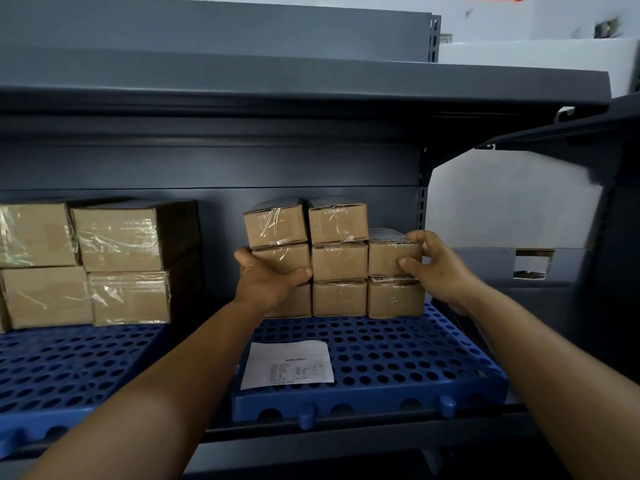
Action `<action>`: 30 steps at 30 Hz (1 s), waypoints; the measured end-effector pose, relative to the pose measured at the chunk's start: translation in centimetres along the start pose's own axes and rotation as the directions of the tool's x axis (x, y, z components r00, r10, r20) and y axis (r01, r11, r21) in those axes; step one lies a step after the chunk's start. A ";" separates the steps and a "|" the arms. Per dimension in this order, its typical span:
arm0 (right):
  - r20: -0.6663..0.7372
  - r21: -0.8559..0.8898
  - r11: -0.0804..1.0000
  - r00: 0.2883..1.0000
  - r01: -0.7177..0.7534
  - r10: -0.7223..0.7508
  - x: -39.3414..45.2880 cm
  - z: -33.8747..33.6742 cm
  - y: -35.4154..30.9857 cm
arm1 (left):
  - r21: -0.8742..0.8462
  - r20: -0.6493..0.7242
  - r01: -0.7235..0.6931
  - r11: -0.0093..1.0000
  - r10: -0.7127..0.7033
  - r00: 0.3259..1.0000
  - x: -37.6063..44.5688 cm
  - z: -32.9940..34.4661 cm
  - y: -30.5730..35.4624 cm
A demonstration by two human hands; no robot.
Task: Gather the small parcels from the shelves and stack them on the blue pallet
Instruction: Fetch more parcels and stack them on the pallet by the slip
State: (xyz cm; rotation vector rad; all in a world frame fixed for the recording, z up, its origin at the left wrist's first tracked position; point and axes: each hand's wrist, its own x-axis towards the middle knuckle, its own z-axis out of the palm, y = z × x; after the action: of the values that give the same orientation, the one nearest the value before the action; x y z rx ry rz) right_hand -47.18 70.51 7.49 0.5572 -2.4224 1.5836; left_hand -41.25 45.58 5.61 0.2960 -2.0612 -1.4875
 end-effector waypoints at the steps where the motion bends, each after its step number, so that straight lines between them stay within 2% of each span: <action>1: -0.001 0.013 1.000 1.000 -0.003 0.003 0.0 0.0 0.0 | 0.000 0.016 -0.005 1.000 0.005 1.000 0.0 -0.3 0.0; 6: -0.021 0.017 1.000 1.000 -0.019 0.019 -0.1 0.2 0.0 | 0.037 0.125 -0.023 0.999 0.018 0.992 0.2 -1.6 0.0; 13: -0.070 0.001 0.998 0.995 -0.065 0.065 -0.1 0.0 0.1 | 0.040 0.154 -0.029 0.999 0.023 0.988 0.1 -2.3 -0.1; 27: -0.093 -0.001 0.991 0.987 -0.131 0.130 -3.9 1.1 -0.8 | 0.121 0.051 0.041 0.992 -0.048 0.998 -3.2 -1.6 1.0; 30: -0.116 -0.060 0.989 0.985 -0.136 0.128 -5.6 1.1 -1.5 | 0.158 0.027 0.038 0.987 -0.043 0.999 -4.9 -1.6 1.5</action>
State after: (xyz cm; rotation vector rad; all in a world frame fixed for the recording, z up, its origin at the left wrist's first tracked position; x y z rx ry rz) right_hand -41.47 70.11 6.27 0.2931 -2.4634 1.5302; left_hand -36.12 47.21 5.75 0.3811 -2.2132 -1.3622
